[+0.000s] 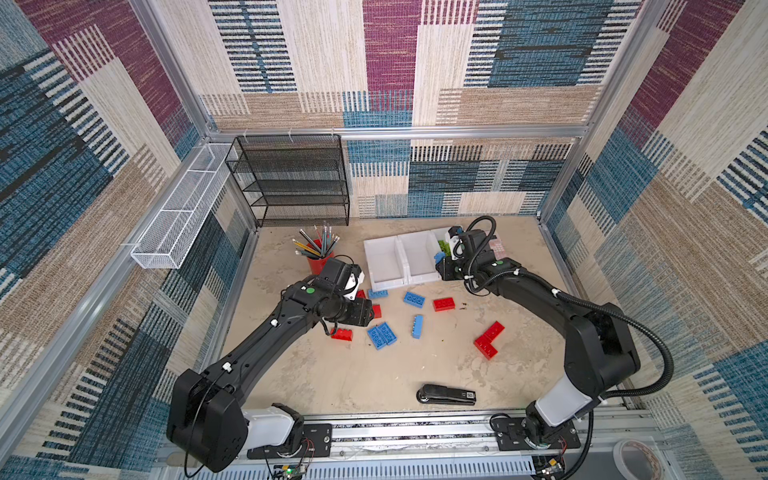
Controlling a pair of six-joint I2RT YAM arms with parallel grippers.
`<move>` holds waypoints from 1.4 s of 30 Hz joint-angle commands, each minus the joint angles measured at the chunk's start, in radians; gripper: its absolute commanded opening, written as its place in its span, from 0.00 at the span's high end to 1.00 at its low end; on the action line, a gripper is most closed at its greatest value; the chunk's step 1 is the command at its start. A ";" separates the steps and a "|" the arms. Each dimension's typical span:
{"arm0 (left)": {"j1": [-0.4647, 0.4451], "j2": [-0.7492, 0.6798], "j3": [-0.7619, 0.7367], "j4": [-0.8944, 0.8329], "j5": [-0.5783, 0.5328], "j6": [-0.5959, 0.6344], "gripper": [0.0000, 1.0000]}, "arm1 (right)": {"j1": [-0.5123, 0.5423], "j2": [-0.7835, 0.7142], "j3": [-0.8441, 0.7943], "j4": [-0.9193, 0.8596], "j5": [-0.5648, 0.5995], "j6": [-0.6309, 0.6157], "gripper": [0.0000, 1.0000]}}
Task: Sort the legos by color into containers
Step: 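Lift the blue brick with the right gripper and drop it into the middle compartment, then move the left gripper over a blue brick while the right gripper withdraws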
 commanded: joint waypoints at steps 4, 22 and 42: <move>0.001 -0.005 0.000 0.011 -0.009 -0.004 0.31 | 0.010 0.139 0.178 -0.022 -0.065 -0.023 0.80; 0.000 0.007 0.013 -0.017 -0.055 0.003 0.30 | 0.012 0.320 0.353 -0.062 -0.052 -0.041 0.58; -0.137 0.131 0.173 -0.084 -0.137 -0.050 0.31 | 0.012 -0.107 -0.096 0.156 0.012 -0.028 0.15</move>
